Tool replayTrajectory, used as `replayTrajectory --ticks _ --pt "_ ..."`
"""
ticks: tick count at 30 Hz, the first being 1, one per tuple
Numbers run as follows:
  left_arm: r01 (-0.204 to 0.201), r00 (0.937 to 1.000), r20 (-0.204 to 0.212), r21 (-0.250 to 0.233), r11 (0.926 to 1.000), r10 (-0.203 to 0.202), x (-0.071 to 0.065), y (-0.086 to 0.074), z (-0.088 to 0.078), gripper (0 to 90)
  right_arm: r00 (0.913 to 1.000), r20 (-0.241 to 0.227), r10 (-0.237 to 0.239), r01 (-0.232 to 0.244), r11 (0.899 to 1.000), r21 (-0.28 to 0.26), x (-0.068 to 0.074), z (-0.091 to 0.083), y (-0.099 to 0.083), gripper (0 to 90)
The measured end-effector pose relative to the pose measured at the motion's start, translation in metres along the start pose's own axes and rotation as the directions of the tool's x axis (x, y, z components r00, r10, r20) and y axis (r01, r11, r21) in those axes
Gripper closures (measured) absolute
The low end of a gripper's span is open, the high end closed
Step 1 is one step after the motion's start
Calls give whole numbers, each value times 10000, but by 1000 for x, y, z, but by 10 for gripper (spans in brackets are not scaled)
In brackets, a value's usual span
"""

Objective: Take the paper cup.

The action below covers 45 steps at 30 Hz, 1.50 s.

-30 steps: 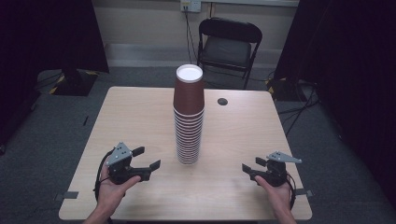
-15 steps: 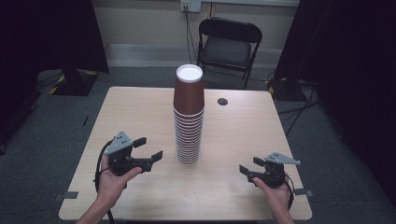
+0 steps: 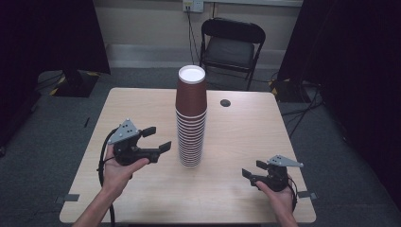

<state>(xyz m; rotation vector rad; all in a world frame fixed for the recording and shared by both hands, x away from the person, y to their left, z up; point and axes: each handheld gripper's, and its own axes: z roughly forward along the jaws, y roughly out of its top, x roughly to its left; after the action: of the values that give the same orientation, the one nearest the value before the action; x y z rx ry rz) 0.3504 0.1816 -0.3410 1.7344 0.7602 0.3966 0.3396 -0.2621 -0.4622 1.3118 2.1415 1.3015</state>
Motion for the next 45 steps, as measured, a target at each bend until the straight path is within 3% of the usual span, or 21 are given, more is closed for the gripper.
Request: replayTrajectory --ticks 7,10,13,19,22,30,33,37,39,40,45 --pt "-173 9976 662 -556 9983 209 -4 32 5 155 10000 -18 25 -25 10000 90 0 1 -2 237" --pt "-153 9963 836 -395 9991 185 -4 39 7 158 10000 -11 1 -1 10000 83 0 0 -2 238" --pt "-190 9970 730 -768 9969 246 -5 52 7 159 9999 -126 -64 65 10000 50 0 -1 -2 254" --pt "-474 9957 745 -1009 9938 551 -9 73 13 155 9999 -153 -69 69 10000 51 -1 1 -2 251" --pt "-856 9950 395 -1392 9866 919 -14 85 19 157 9998 -208 -51 51 10000 8 -1 -1 -2 255" --pt "-676 9955 567 -1283 9894 754 -8 104 29 156 9998 -219 -42 40 10000 -88 -1 -1 -2 231" --pt "-978 9944 278 -1248 9874 1020 -7 110 33 155 9996 -263 -36 33 9999 -112 0 -2 -1 223" --pt "-790 9952 495 -1091 9909 848 -5 116 42 152 9994 -331 23 -32 9996 -296 0 -4 -1 200" --pt "-932 9938 508 -1015 9905 987 -7 118 46 152 9994 -343 -6 -6 9995 -326 0 -5 -1 195" --pt "-1029 9925 589 -742 9919 1073 -8 120 51 154 9993 -369 -28 16 9994 -342 0 -4 -1 192" --pt "-839 9935 694 -820 9931 897 -7 126 56 147 9993 -384 -6 -5 9996 -296 1 -4 -1 189"
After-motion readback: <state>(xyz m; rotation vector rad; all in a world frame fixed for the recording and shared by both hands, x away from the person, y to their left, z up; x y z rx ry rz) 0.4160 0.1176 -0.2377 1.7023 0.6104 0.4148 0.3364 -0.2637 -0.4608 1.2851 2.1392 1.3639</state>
